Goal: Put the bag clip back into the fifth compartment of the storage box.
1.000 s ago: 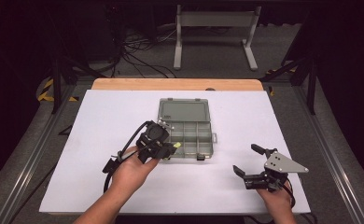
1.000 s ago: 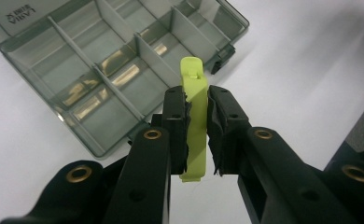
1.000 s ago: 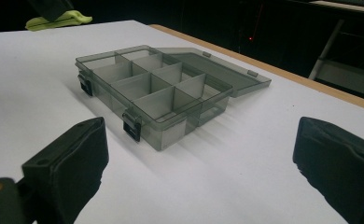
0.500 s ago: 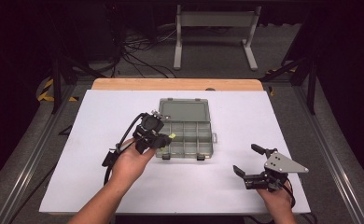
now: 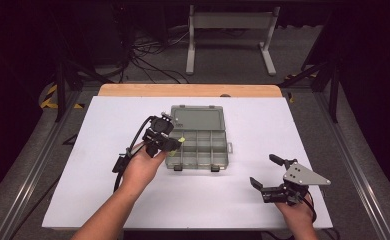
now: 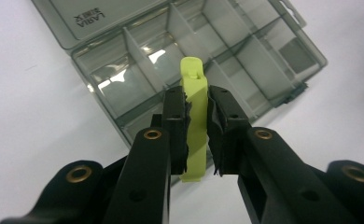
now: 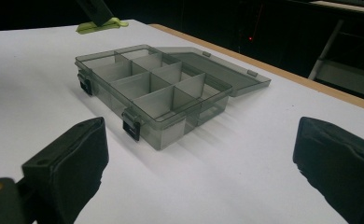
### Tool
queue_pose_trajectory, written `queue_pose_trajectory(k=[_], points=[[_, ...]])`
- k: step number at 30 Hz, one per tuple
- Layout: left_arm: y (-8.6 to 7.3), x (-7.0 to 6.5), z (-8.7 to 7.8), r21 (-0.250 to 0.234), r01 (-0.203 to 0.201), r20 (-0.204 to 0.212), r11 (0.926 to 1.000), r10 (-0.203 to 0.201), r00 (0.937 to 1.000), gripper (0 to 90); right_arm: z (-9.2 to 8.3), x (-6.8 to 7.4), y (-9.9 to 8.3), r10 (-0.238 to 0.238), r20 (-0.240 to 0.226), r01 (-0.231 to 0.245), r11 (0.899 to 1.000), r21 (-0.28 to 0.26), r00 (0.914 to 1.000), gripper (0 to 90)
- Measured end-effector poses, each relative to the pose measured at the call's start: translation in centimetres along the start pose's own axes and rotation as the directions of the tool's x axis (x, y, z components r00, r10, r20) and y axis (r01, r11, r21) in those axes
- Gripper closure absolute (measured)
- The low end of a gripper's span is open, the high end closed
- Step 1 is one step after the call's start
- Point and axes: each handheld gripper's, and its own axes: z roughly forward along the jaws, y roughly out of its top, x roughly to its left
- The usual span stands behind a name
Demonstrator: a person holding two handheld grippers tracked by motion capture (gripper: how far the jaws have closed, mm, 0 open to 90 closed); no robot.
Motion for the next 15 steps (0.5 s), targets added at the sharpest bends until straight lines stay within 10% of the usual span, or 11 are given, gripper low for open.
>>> queue_pose_trajectory(k=[15], points=[[-0.8,0.4,1.7,0.030,0.008,-0.024,0.9995,-0.007,0.9997,78.2,0.0,0.0,0.0,0.000,-0.002,0.000,1.000,0.000,1.0000,4.0]])
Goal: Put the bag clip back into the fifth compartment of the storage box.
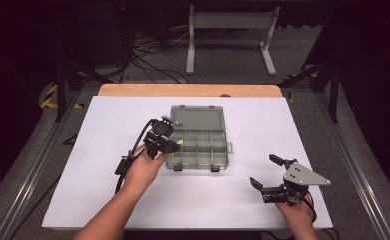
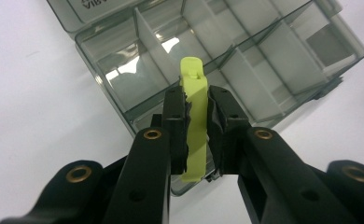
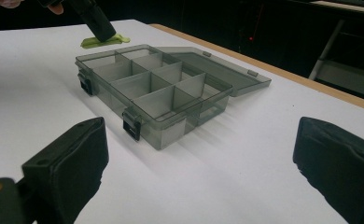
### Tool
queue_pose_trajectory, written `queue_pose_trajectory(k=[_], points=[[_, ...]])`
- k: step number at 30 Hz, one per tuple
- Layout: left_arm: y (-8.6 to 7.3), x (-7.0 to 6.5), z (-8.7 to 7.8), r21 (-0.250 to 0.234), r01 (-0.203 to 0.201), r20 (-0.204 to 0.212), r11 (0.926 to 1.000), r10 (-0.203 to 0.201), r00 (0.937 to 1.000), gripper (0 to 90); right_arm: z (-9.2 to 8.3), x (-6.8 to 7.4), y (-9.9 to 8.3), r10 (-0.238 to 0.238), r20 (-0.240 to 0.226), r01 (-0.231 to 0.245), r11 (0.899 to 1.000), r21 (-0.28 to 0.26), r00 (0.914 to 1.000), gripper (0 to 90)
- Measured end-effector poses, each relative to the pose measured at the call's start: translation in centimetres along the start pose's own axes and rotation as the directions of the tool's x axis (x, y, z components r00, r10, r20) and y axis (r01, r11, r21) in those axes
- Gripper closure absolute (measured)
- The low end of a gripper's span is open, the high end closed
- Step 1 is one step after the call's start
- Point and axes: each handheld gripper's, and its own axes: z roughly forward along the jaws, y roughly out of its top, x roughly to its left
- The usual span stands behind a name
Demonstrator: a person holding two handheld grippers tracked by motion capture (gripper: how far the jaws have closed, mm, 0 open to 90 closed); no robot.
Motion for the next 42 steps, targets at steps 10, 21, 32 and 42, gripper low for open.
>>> queue_pose_trajectory(k=[10,21,32,42], points=[[-0.6,0.5,0.7,0.013,0.018,0.005,0.9998,-0.018,0.9998,78.1,0.0,0.1,0.0,0.003,-0.003,-0.003,1.000,0.002,1.0000,4.0],[-0.9,0.7,1.5,0.034,0.026,0.007,0.9991,-0.027,0.9996,78.0,0.0,0.0,0.0,0.003,-0.001,-0.003,1.000,0.004,1.0000,4.0],[-0.8,0.8,1.9,0.060,0.029,0.010,0.9978,-0.030,0.9995,77.8,0.0,0.0,0.0,0.003,-0.002,-0.003,1.000,0.004,1.0000,4.0],[-0.9,1.1,1.4,0.034,0.026,0.057,0.9991,-0.028,0.9980,57.8,0.1,0.1,0.0,0.009,-0.004,-0.009,1.000,0.006,1.0000,4.0]])
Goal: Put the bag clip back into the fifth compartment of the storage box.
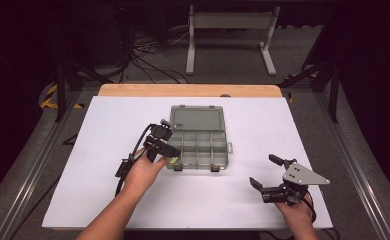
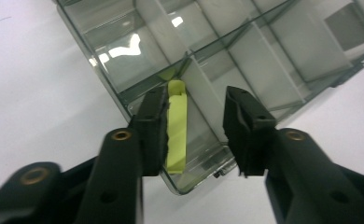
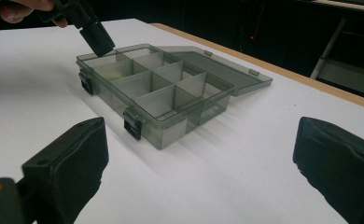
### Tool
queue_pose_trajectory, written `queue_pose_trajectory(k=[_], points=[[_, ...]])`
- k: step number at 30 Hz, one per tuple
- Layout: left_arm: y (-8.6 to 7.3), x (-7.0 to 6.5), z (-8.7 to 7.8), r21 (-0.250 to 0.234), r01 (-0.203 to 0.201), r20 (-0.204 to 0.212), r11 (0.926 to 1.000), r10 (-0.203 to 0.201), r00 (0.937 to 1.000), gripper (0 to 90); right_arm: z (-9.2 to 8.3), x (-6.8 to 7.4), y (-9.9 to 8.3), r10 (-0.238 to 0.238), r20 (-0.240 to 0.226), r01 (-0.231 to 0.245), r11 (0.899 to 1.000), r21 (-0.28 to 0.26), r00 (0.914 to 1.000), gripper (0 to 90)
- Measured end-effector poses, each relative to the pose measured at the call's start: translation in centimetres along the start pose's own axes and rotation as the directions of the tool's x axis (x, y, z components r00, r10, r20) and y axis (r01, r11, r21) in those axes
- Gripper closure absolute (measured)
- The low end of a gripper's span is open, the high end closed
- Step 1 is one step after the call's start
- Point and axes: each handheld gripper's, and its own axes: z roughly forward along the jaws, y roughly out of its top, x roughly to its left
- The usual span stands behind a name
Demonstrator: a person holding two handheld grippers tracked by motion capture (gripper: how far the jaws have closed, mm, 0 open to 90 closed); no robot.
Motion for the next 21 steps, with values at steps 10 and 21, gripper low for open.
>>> queue_pose_trajectory(k=[10,21], points=[[-0.3,-0.2,-2.1,-0.079,-0.075,0.057,0.9941,0.079,0.9952,32.9,0.1,0.0,0.0,-0.004,0.000,0.004,1.000,-0.002,1.0000,4.0],[-1.4,-1.1,-4.6,-0.158,-0.170,0.050,0.9726,0.180,0.9824,7.5,0.1,0.0,0.1,-0.006,0.000,0.006,1.000,-0.006,1.0000,4.0]])
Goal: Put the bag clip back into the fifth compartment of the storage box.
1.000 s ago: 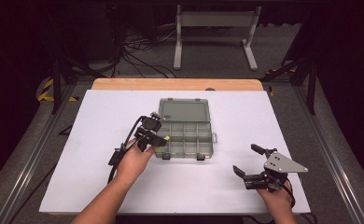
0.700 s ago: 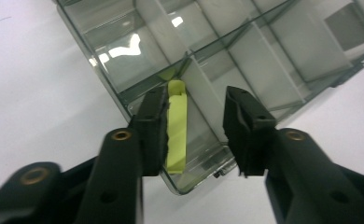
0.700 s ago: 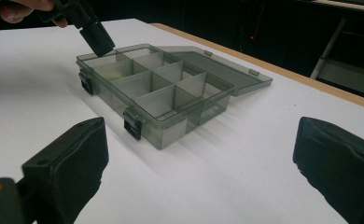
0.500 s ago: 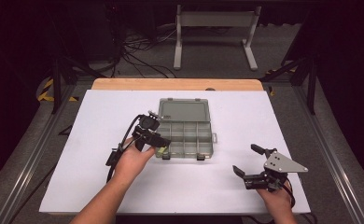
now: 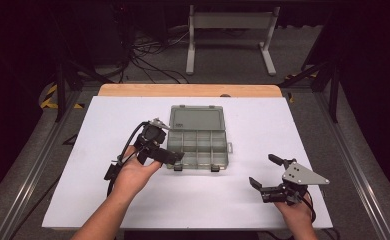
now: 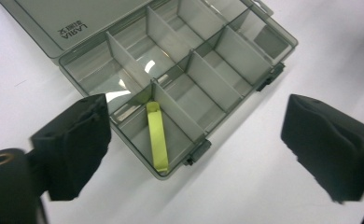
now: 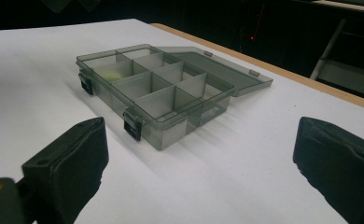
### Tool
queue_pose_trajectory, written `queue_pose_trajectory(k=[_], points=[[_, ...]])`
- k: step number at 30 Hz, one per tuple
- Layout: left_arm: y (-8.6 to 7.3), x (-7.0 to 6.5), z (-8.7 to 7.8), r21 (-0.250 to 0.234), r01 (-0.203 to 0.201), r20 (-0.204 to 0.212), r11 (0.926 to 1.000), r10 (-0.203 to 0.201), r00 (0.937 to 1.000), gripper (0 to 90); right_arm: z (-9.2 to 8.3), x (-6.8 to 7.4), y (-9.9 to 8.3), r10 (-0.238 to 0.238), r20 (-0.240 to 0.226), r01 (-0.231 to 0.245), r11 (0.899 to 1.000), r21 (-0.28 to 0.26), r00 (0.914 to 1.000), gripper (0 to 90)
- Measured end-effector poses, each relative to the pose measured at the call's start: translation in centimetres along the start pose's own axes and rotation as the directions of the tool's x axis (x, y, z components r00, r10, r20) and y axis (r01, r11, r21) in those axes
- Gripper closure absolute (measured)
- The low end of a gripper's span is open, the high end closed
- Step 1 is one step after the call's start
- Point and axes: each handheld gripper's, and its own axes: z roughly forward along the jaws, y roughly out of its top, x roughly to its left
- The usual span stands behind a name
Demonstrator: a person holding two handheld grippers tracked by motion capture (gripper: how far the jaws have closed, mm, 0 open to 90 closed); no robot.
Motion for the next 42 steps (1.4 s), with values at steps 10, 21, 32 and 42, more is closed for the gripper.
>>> queue_pose_trajectory(k=[10,21,32,42], points=[[-0.9,-0.4,-2.6,-0.101,-0.059,0.001,0.9931,0.059,0.9982,0.2,-0.2,-0.2,0.1,0.003,0.009,-0.003,1.000,-0.004,1.0000,4.0],[-2.6,-0.5,-5.1,-0.165,-0.078,-0.017,0.9833,0.076,0.9969,0.1,-0.3,-0.2,0.2,0.005,0.009,-0.005,1.000,-0.009,0.9999,4.0],[-5.6,0.4,-7.4,-0.323,-0.173,-0.053,0.9304,0.165,0.9848,0.2,-0.4,-0.3,0.2,0.005,0.010,-0.005,1.000,-0.011,0.9999,4.0],[-8.7,1.3,-8.5,-0.440,-0.172,-0.014,0.8814,0.185,0.9827,0.2,-0.4,-0.3,0.2,0.002,0.010,-0.002,1.000,-0.021,0.9999,3.9]])
